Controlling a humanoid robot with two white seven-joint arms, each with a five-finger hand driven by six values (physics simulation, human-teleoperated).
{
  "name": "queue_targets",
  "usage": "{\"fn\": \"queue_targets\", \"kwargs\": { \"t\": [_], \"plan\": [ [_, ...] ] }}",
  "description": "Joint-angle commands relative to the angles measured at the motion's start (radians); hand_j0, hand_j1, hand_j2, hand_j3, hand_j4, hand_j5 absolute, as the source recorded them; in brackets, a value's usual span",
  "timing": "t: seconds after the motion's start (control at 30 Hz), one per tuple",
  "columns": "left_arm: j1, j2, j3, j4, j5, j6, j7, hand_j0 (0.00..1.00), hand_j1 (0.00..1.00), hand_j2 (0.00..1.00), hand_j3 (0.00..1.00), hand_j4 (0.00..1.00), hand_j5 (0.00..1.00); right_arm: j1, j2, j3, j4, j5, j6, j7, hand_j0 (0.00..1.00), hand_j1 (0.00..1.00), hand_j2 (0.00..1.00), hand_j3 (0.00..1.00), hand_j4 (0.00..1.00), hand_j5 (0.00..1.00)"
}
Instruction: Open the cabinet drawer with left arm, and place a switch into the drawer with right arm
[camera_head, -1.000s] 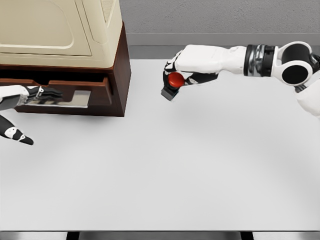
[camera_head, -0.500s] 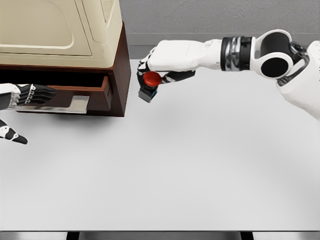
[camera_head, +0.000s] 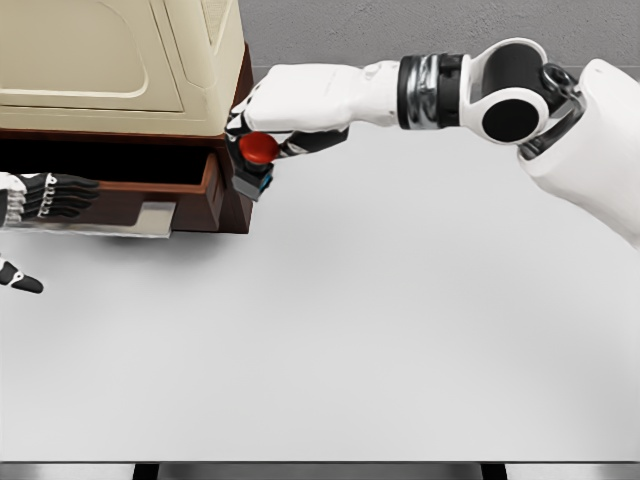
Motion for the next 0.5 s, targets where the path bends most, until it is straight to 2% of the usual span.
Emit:
{"fn": "queue_targets", "kwargs": {
  "t": [0.0,0.2,0.47],
  "plan": [
    [0.0,0.008,0.0,0.0,0.009,0.012,0.0,1.0,1.0,1.0,1.0,1.0,1.0,0.0,0.001,0.0,-0.011,-0.004,0.005,0.0,0.45,0.45,0.45,0.45,0.45,0.45],
    [0.001,0.008,0.001,0.0,0.009,0.014,0.0,1.0,1.0,1.0,1.0,1.0,1.0,-0.014,0.004,0.0,-0.024,-0.004,0.005,0.0,0.45,0.45,0.45,0.45,0.45,0.45],
    [0.012,0.008,0.0,0.0,0.037,0.029,0.0,1.0,1.0,1.0,1.0,1.0,1.0,-0.037,0.04,0.013,-0.03,-0.004,0.022,0.0,0.45,0.45,0.45,0.45,0.45,0.45]
  ]
}}
